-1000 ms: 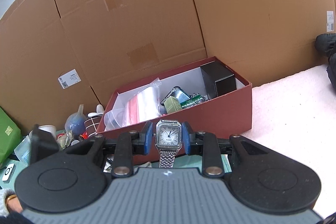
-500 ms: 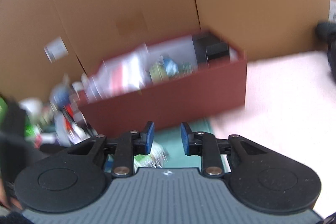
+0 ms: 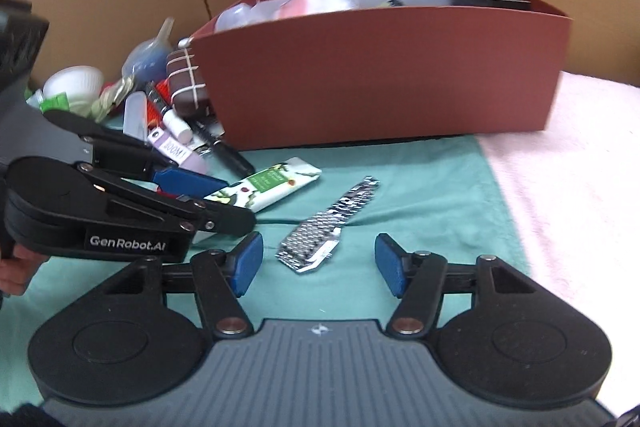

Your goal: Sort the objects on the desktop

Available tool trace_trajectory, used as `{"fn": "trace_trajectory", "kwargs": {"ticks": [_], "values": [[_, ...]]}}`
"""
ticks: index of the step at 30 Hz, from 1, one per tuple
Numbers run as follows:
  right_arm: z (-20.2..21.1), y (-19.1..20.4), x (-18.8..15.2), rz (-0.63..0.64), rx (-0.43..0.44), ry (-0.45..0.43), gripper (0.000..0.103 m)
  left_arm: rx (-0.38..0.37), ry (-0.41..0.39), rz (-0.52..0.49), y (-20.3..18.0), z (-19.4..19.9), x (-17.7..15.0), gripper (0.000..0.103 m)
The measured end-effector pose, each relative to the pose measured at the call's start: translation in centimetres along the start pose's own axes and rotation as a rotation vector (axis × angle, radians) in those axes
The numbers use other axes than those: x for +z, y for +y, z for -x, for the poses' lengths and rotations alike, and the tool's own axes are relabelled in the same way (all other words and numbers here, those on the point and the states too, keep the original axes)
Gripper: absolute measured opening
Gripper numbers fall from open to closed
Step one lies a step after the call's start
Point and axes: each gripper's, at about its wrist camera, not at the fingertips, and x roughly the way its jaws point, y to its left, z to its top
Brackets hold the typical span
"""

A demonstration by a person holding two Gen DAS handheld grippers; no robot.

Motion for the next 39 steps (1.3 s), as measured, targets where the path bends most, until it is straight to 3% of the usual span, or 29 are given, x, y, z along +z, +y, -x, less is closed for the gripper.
{"fn": "trace_trajectory", "kwargs": {"ticks": [5, 7, 11, 17, 22, 24, 31, 39], "values": [[-0.9, 0.5, -0.1, 0.063, -0.054, -0.020, 0.053, -0.007, -0.010, 0.008, 0.3, 0.2, -0.2, 0.032], [-0.7, 1.1, -0.3, 0.127, -0.065, -0.012, 0.034, -0.007, -0.013, 0.016, 0.3, 0.3, -0.3, 0.031], [0.0, 1.6, -0.3, 0.133, -0.082, 0.010, 0.032, -0.034, -0.015, 0.035, 0.1, 1.2, -0.6, 0.031], [2.5, 0.9, 0.4, 0.042, -0.037, -0.047, 0.029, -0.080, -0.077, 0.044, -0.6, 4.6, 0.2, 0.031], [6.1, 0.7, 2.6, 0.043, -0.033, -0.136, 0.020, -0.114, -0.179, 0.057, -0.9, 8.2, 3.1, 0.031], [7.0, 0.2, 3.5, 0.033, -0.027, -0.162, 0.010, -0.126, -0.219, 0.070, -0.8, 9.5, 4.2, 0.031], [8.7, -1.2, 6.6, 0.015, -0.039, -0.223, 0.010, -0.092, -0.309, 0.077, -0.9, 11.6, 9.3, 0.031], [10.7, -2.8, 13.2, 0.009, -0.088, -0.348, 0.010, -0.050, -0.332, 0.118, -0.3, 9.9, 14.1, 0.031]]}}
